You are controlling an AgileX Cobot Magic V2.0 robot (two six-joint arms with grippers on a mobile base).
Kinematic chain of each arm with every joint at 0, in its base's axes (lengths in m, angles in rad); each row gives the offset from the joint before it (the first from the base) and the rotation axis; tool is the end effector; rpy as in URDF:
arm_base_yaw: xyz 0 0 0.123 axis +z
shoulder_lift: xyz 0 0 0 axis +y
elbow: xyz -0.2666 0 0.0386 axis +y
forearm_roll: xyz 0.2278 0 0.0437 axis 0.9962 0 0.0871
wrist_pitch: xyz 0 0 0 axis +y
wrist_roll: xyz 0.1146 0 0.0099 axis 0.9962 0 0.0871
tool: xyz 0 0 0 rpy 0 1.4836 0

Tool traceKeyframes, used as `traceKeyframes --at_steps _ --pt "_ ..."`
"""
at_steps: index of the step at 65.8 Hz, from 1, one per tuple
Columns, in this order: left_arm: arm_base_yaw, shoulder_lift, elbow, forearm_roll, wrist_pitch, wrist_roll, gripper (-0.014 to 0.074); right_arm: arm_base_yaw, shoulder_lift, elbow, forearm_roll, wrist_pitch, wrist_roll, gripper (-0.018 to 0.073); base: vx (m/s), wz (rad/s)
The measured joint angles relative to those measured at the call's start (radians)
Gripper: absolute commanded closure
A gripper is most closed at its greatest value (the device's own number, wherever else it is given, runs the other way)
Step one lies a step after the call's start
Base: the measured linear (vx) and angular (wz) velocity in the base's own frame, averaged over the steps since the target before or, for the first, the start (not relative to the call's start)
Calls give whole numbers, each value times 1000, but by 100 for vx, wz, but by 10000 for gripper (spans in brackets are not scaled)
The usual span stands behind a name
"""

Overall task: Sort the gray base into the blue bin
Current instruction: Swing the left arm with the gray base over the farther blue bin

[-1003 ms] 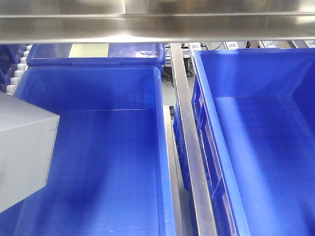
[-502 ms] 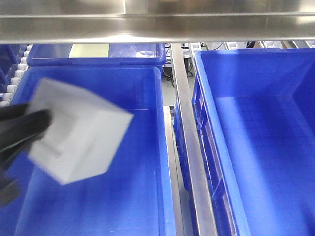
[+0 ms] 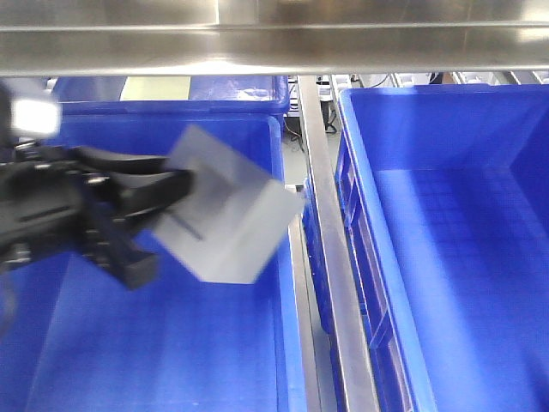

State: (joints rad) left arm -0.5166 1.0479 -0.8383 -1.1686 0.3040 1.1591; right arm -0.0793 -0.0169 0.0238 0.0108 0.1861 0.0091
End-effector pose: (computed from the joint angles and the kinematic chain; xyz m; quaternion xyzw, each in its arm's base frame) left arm 0.1925 -0.1459 0.3418 0.2849 0.7316 -0.2595 0.5624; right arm 0.0750 -0.0057 0.1870 0.0361 0.7426 -0.0192 0.6685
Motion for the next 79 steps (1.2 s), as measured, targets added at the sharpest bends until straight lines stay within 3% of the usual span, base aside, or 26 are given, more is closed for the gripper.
traceKeyframes --at_steps 18,33,56,79 --pt "-214 138 -68 -10 -149 12 603 0 0 0 0 -1 0 564 0 0" --pt "-322 307 -208 -13 -175 15 603 0 0 0 0 -1 0 564 0 0" --pt "-333 518 -430 -13 -62 16 603 0 0 0 0 -1 0 564 0 0" --pt "-367 669 -589 -13 -83 15 603 0 0 0 0 -2 0 564 0 0"
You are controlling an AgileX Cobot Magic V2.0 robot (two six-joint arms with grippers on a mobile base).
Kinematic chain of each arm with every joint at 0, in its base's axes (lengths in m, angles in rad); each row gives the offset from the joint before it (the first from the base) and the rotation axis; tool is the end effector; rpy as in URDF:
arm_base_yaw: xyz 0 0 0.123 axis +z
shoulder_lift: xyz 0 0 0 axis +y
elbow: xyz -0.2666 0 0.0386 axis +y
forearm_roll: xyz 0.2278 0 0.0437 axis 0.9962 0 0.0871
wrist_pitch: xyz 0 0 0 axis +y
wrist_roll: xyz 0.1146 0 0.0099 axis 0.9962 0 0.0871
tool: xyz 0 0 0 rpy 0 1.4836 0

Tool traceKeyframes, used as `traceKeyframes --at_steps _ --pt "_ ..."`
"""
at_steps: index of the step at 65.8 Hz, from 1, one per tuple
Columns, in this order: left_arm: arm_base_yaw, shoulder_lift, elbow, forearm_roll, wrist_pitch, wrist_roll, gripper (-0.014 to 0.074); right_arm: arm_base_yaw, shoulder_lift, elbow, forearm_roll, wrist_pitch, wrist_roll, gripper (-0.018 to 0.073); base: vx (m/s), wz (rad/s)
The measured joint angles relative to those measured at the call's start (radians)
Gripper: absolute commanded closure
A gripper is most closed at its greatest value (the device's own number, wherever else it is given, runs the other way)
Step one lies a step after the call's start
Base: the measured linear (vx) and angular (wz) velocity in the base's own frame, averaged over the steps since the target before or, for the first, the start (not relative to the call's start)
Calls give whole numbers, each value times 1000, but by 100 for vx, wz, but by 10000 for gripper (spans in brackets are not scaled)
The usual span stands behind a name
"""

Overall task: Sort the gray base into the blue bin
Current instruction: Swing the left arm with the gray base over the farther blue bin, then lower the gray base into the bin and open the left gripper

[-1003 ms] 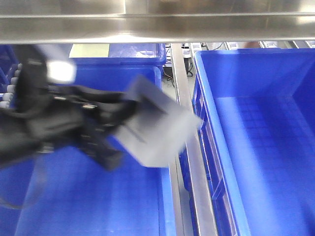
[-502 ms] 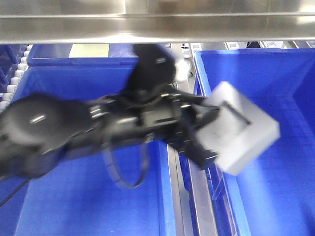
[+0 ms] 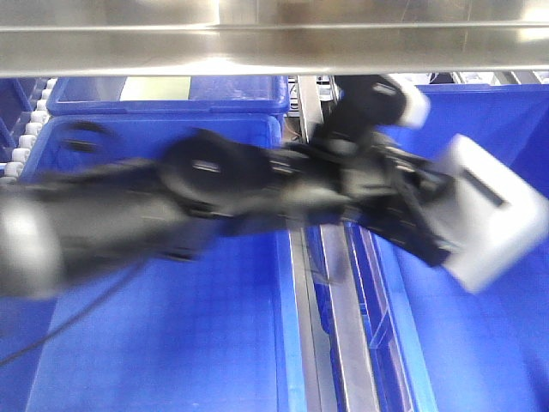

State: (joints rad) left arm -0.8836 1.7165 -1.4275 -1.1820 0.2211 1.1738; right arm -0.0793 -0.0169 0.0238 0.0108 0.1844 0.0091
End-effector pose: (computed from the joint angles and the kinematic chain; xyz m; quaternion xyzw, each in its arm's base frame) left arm 0.2456 -0.3362 0.3262 0.3960 0.6940 -0.3284 0.5036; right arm 0.0751 -0.0057 0.1871 0.0361 0.7421 -0.0192 0.6691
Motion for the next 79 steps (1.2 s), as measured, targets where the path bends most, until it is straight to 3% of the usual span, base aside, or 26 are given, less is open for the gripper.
traceKeyframes --at_steps 24,48,79 --pt "-74 211 -115 -34 -14 -3 603 0 0 0 0 0 0 564 0 0" --pt "-76 300 -129 -46 -42 -50 603 0 0 0 0 0 0 564 0 0" --pt "-76 317 -136 -42 0 -46 572 0 0 0 0 0 0 564 0 0"
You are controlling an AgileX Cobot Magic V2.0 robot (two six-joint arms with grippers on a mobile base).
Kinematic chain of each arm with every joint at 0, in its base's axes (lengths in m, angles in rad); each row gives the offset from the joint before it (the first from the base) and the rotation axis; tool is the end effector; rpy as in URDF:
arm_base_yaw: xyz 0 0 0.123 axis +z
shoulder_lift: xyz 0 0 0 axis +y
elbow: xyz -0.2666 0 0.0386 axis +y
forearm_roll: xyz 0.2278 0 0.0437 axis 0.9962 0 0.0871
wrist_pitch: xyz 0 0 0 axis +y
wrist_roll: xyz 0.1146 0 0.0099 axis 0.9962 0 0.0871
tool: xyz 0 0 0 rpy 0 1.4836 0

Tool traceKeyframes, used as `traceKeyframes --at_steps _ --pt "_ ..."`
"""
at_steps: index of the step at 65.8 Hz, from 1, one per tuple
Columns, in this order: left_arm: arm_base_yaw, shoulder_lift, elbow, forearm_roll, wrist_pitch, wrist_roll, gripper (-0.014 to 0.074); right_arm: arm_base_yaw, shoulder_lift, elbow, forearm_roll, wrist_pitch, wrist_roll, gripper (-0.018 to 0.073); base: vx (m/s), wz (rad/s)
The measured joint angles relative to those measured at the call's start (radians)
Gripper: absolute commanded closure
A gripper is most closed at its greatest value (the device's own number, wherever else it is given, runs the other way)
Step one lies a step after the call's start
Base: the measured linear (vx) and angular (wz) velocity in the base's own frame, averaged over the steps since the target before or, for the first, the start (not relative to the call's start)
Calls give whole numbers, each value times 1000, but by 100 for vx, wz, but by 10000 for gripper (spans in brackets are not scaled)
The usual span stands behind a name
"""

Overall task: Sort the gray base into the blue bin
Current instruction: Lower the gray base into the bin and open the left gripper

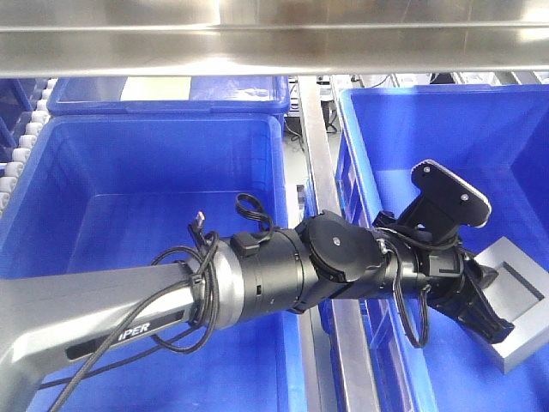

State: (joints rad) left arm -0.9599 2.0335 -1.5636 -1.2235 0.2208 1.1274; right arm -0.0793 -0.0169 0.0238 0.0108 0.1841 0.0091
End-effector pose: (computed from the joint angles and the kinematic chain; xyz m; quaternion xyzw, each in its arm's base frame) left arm 0.2543 -0.4046 0.2303 0.4062 0.7428 -0.3388 0.4105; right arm 0.0751 -0.0057 0.1872 0.0361 0.7420 -0.0192 0.6692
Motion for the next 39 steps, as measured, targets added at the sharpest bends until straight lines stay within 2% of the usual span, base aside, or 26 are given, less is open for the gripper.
traceKeyframes --at_steps 27,39 --pt "0 6 -6 5 7 7 382 0 0 0 0 0 0 564 0 0" --pt "0 6 -6 7 9 7 358 0 0 0 0 0 0 564 0 0"
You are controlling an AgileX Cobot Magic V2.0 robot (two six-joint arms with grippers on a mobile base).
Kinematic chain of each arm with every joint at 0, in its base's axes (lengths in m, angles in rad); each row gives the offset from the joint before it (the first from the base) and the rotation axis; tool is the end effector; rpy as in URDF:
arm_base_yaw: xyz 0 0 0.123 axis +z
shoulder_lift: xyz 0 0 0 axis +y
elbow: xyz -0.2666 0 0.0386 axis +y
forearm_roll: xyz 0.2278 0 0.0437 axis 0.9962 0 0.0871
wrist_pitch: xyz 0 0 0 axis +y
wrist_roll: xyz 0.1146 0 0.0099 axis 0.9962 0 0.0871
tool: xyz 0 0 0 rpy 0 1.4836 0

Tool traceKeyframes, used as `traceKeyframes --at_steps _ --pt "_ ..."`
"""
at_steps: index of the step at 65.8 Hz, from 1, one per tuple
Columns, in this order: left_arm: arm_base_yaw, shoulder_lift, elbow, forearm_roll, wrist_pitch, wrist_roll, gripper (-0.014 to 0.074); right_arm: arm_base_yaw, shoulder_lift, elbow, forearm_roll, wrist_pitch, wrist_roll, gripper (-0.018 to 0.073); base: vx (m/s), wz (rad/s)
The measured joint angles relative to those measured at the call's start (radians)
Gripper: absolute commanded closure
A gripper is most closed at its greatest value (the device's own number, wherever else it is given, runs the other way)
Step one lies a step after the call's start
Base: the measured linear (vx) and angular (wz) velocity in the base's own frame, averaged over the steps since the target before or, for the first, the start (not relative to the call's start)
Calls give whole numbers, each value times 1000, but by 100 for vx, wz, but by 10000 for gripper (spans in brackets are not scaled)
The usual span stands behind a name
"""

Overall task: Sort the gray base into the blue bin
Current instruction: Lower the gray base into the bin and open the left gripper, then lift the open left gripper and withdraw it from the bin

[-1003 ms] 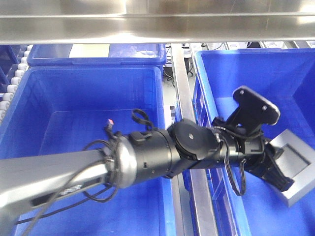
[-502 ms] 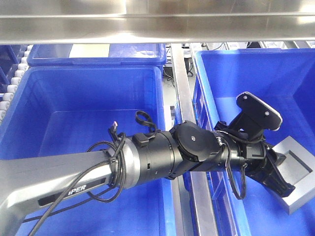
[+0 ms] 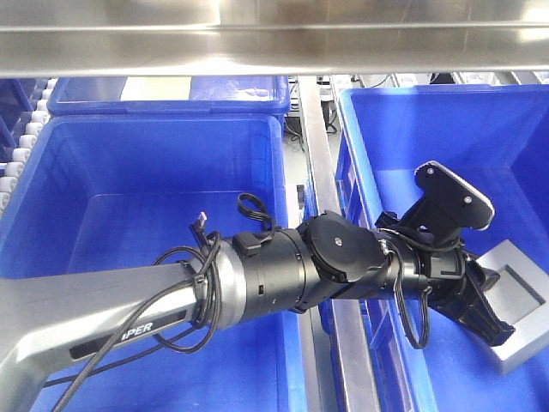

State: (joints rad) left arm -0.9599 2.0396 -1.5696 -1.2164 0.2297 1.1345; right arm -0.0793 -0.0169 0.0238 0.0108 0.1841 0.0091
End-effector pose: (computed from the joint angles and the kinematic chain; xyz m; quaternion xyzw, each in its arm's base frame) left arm 0.2541 -0.4059 0.2289 0.4138 0.7398 -0.3375 0.4093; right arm 0.0751 -0.0057 0.1872 0.0361 0.7420 -0.0192 0.6692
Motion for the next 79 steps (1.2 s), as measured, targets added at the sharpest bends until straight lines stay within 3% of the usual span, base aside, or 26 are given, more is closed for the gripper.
traceKeyframes --at_steps 79 --pt "0 0 0 -6 4 -4 340 0 0 0 0 0 0 564 0 0"
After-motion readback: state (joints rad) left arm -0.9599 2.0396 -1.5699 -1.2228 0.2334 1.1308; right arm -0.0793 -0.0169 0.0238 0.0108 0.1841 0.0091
